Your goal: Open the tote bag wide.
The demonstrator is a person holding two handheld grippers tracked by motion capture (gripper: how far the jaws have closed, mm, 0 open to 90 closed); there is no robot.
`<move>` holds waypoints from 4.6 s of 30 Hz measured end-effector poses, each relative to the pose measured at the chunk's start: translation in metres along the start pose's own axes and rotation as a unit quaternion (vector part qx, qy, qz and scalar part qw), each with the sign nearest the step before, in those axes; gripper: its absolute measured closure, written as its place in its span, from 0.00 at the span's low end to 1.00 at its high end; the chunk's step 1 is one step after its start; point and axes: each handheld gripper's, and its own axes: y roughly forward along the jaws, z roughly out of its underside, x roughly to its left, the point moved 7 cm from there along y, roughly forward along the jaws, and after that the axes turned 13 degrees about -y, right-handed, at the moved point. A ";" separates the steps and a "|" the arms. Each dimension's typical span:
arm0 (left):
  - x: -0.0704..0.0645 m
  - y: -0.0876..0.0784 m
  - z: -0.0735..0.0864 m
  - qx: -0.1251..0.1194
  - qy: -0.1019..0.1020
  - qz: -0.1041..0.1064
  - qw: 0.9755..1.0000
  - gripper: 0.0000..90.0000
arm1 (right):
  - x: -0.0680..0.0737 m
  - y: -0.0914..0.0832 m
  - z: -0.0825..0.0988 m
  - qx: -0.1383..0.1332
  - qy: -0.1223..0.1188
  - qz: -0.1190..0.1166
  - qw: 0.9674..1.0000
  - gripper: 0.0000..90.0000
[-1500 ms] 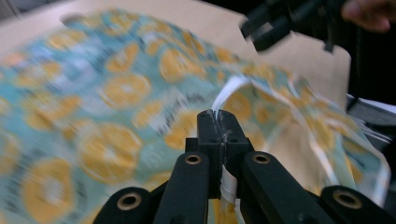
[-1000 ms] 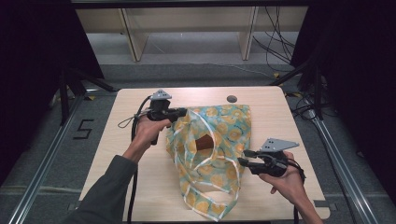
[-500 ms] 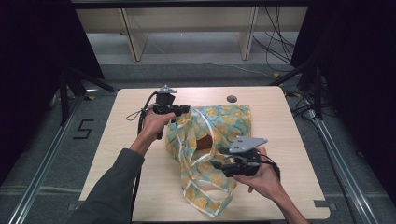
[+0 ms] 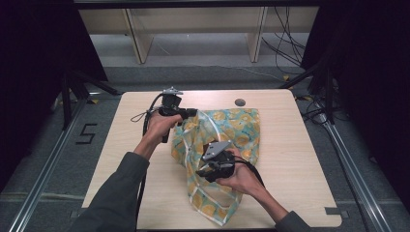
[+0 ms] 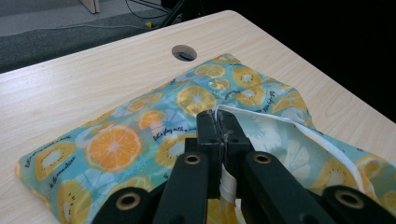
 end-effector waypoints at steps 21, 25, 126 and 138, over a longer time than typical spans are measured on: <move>0.021 0.013 0.033 0.048 0.020 -0.011 0.999 0.96 | -0.131 -0.089 0.015 -0.054 0.093 0.164 0.981 1.00; 0.023 0.028 0.054 0.083 0.041 -0.031 0.995 0.92 | -0.156 -0.066 0.051 0.012 0.114 0.178 0.977 1.00; 0.016 -0.013 0.041 0.058 0.097 -0.034 0.993 0.98 | -0.091 -0.122 0.167 0.084 0.245 0.159 0.953 0.85; 0.029 -0.007 0.064 0.088 0.094 -0.039 0.991 0.94 | -0.084 -0.151 0.078 -0.043 0.172 0.164 0.970 0.51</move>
